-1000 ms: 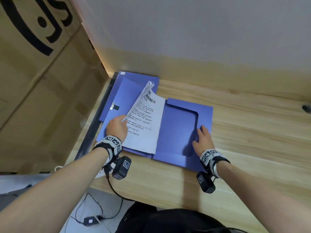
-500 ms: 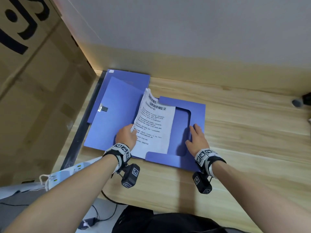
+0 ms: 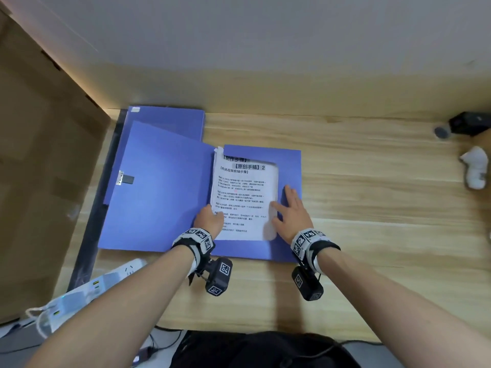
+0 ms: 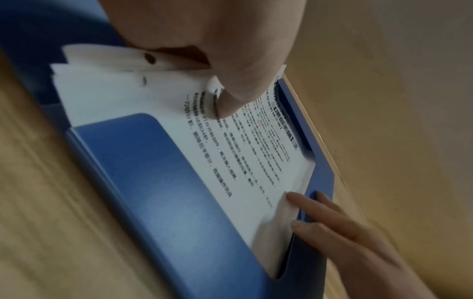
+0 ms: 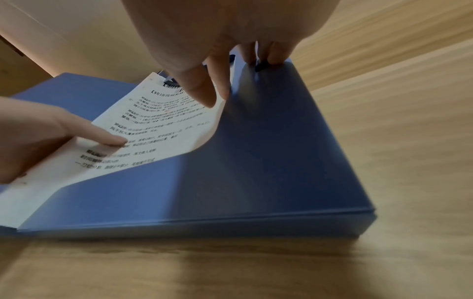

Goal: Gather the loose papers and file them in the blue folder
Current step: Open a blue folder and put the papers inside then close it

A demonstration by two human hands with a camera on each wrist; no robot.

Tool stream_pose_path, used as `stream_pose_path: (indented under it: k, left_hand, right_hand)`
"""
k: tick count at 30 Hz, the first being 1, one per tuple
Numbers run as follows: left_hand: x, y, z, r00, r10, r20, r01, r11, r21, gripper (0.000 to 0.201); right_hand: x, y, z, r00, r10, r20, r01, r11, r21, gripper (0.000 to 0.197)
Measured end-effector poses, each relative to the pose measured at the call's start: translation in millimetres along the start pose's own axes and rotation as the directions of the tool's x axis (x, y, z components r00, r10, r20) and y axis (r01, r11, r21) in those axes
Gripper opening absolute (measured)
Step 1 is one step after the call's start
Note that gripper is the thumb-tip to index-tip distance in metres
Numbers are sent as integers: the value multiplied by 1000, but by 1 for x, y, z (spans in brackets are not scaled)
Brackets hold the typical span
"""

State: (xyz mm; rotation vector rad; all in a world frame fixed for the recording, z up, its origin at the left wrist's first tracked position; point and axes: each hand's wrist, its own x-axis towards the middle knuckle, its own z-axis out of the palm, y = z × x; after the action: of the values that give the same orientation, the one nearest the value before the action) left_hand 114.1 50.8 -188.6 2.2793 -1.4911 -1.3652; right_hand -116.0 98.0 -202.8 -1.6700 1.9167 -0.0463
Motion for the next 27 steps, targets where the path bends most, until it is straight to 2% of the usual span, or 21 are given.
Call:
stream_pose_path:
  k: [3,6,11,15,17,20,24,25,27]
  left_hand:
    - [5,3,-5,995,-32,-99,29,999,-33,22]
    - [8,9,-11,982,-5,-188,-3,999,-39,22]
    - [16,14,-9,989,-4,-146,-3,999,-49,38]
    - [16,21,1,990,-37,-133,19,991,-133,40]
    - [16,21,4,991,-36,-131,15,987,-160,41]
    - [17,20,5,991,-20,-134,-3,985,-172,42]
    - [17,18,4,989,8,-147,-35,983,-181,42]
    - [17,18,5,990,26,-142,-53,981,-187,43]
    - [16,18,9,993,83,-85,-98,978,-186,46]
  right_hand:
    - [0,1,3,1000,-16,6,17,994,-106,58]
    - [-1,0,4,1000,-12,-7,11,985,-172,62]
    - [-1,-9,2,1000,0,0,0,972,-235,57]
    - [-2,-6,-2,1000,-14,7,15,980,-198,51]
    - [-3,-3,-3,1000,-16,20,19,988,-154,59]
    - [-3,-4,-6,996,8,90,2,994,-106,89]
    - [-3,-10,-9,990,36,139,-6,979,-204,116]
    - [-4,-9,-8,990,32,136,-1,974,-225,116]
    - [-6,-5,-7,995,3,96,18,977,-214,105]
